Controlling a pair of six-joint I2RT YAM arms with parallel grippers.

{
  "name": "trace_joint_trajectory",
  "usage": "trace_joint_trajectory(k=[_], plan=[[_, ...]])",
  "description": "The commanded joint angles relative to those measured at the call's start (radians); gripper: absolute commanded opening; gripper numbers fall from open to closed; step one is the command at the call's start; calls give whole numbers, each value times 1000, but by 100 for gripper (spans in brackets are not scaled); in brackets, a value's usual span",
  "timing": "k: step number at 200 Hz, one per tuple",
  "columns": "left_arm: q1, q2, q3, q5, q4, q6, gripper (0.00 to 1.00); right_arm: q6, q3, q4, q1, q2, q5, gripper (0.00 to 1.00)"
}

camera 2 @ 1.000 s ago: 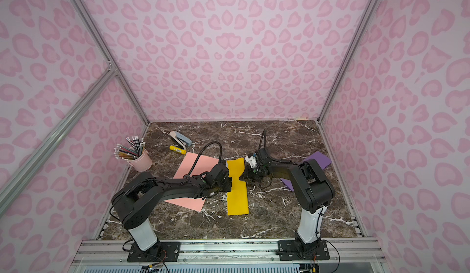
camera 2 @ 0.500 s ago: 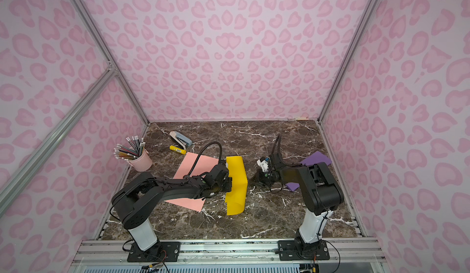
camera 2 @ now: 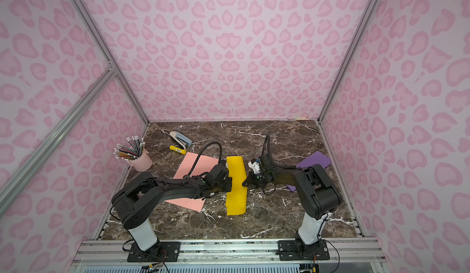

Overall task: Fold the rectangular paper in half along the long edge
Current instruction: Fold the paper at the center of the board.

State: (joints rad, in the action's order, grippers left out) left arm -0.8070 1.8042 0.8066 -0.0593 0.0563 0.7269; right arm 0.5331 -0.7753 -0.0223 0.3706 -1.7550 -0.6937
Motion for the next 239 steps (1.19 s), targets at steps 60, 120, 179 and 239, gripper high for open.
trace_joint_trajectory(k=[60,120,179,239], plan=[[0,-8,-6,-2,108,-6,4,-68,136,-29,-141,117,17,0],[1,-14,-1,-7,114,-9,4,27,58,8,37,141,45,0],[-4,-28,-10,-23,115,-15,4,20,148,46,38,89,71,0],[-5,-59,-22,-51,117,-18,4,-45,239,-38,-57,214,60,0]])
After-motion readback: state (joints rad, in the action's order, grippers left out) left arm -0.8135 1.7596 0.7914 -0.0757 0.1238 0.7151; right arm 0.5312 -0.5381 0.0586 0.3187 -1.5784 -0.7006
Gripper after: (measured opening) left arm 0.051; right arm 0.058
